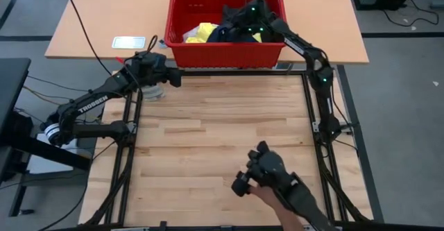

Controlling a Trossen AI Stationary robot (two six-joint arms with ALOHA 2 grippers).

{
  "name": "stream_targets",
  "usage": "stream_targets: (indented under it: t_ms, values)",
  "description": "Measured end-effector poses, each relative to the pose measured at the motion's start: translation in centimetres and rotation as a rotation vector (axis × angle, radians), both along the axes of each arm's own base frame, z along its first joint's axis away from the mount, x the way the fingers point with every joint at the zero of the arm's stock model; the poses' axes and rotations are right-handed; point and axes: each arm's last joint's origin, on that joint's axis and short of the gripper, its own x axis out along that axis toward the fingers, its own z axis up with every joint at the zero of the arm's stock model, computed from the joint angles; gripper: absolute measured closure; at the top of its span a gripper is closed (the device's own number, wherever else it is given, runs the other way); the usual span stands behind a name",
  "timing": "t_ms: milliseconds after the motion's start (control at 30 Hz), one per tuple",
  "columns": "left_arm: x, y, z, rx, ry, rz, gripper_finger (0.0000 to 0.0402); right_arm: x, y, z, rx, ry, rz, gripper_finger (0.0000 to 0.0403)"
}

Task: Fold laundry
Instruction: Remove the dark blue shorts from the red laundry bin

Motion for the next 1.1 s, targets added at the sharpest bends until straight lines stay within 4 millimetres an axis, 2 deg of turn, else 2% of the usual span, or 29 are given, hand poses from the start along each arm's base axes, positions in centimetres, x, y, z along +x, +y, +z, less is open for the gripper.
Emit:
stream_targets:
  t_ms: [233, 333, 433, 567, 600, 667, 767, 900, 1100]
  values:
    - [0.1, -0.4, -0.4, -0.029, 0.038, 0.009, 0.0212, 1.6, -1.7, -2.3, -0.007, -0.001, 0.057, 0.0179]
    - [0.1, -0.5, -0.4, -0.039, 0.032, 0.012, 0.0212, 1.9, -2.1, -2.9, -0.004, -0.008, 0.066, 0.0196]
    - [0.1, -0.5, -0.4, -0.065, 0.012, 0.028, 0.0212, 2.1, -2.3, -3.3, 0.022, -0.021, 0.07, 0.0246]
    - [0.1, -0.5, -0.4, -0.058, 0.02, 0.023, 0.0212, 1.9, -2.0, -2.8, 0.028, -0.023, 0.071, 0.0368]
    - [0.1, -0.5, -0.5, -0.054, 0.027, 0.019, 0.0212, 1.8, -1.8, -2.3, 0.018, -0.02, 0.076, 0.0382]
    - [0.1, -0.5, -0.5, -0.041, 0.041, 0.006, 0.0212, 1.5, -1.2, -0.9, -0.001, -0.029, 0.068, 0.0384]
    - [0.2, -0.9, -0.5, -0.016, 0.07, -0.028, 0.0212, 0.8, 0.6, 3.1, -0.063, -0.071, 0.069, 0.039]
    - [0.1, -1.5, 0.0, 0.056, 0.091, -0.083, 0.0212, -0.2, 4.5, 8.8, -0.147, -0.105, 0.038, 0.039]
    - [-0.5, -3.1, 1.2, 0.173, 0.095, -0.185, 0.0212, -1.1, 11.8, 14.4, -0.176, -0.095, -0.003, 0.039]
